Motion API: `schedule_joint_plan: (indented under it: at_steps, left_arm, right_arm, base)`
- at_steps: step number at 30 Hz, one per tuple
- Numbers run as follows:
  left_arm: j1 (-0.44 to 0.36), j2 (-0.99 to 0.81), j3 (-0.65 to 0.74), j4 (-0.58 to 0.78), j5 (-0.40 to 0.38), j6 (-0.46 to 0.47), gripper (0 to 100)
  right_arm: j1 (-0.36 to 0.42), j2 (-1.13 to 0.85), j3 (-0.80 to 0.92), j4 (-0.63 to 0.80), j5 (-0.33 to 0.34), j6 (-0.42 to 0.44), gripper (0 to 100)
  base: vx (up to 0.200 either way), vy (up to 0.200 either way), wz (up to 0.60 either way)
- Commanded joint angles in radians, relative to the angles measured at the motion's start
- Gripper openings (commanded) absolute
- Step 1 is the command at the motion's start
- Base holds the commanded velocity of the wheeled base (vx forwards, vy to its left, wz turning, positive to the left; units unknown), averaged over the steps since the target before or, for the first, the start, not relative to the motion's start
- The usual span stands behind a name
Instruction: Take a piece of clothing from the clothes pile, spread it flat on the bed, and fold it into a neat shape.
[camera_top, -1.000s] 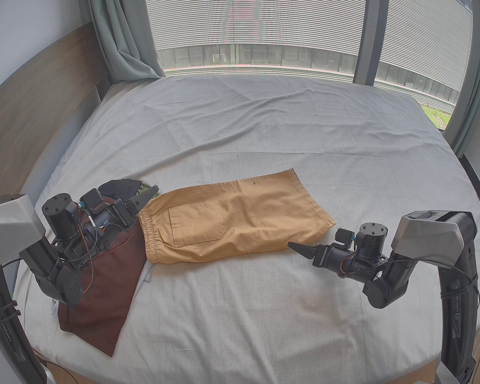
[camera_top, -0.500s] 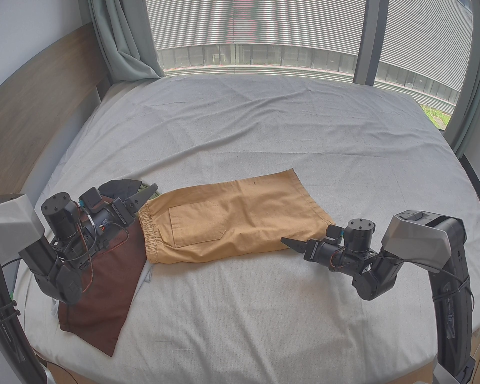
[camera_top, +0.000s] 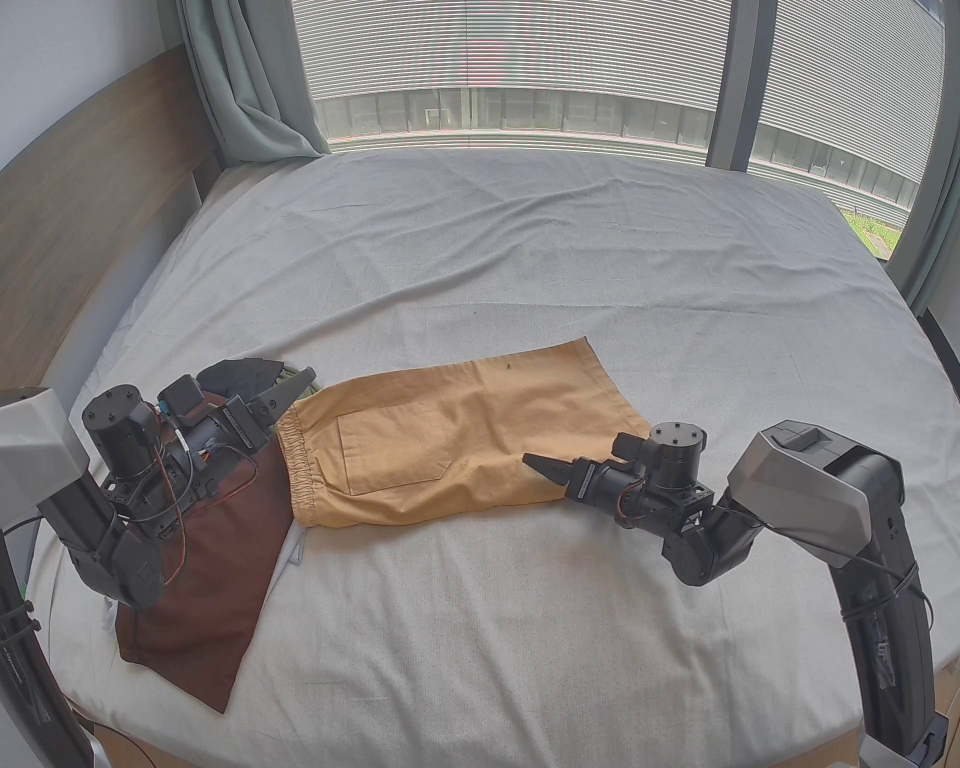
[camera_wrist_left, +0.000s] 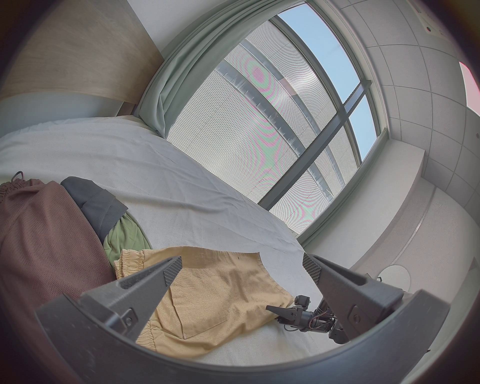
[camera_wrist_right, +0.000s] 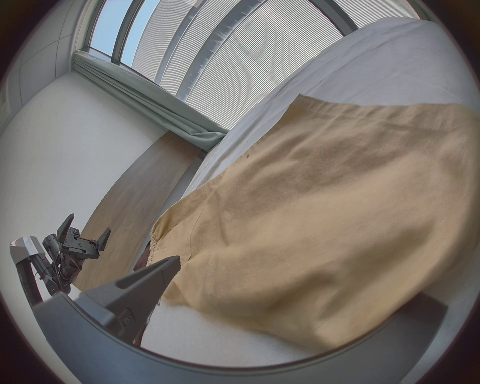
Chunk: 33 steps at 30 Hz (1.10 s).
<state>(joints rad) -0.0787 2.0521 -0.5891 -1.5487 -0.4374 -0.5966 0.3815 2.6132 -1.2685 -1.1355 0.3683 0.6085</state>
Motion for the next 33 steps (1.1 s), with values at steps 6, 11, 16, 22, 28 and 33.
schedule_joint_plan:
  at_steps: [6,11,16,22,28,33]
  left_arm:
    - [-0.003,0.002,0.003,-0.001,-0.001,0.0,100]
    - [-0.001,0.002,0.003,-0.001,-0.001,0.0,100]
    - [-0.001,0.002,0.002,-0.001,-0.001,0.0,100]
    - [-0.001,0.002,0.002,-0.001,-0.001,-0.002,100]
    - [0.002,0.003,0.002,-0.001,-0.001,-0.002,100]
    - [0.007,0.002,0.0,-0.001,-0.001,-0.003,100]
  right_arm:
    - [0.05,0.028,-0.051,0.003,-0.002,0.03,100]
    - [0.053,0.047,-0.074,0.003,-0.031,0.033,100]
    - [0.054,0.048,-0.068,0.003,-0.037,0.033,0]
    - [0.056,0.048,-0.06,0.002,-0.037,0.033,0]
    - [0.059,0.042,-0.031,-0.012,-0.04,0.034,0]
    - [0.059,0.025,0.023,-0.023,-0.04,0.033,0]
  base:
    - [0.0,0.0,0.0]
    - [0.0,0.0,0.0]
    - [0.0,0.0,0.0]
    - [0.0,0.0,0.0]
    - [0.0,0.0,0.0]
    - [0.0,0.0,0.0]
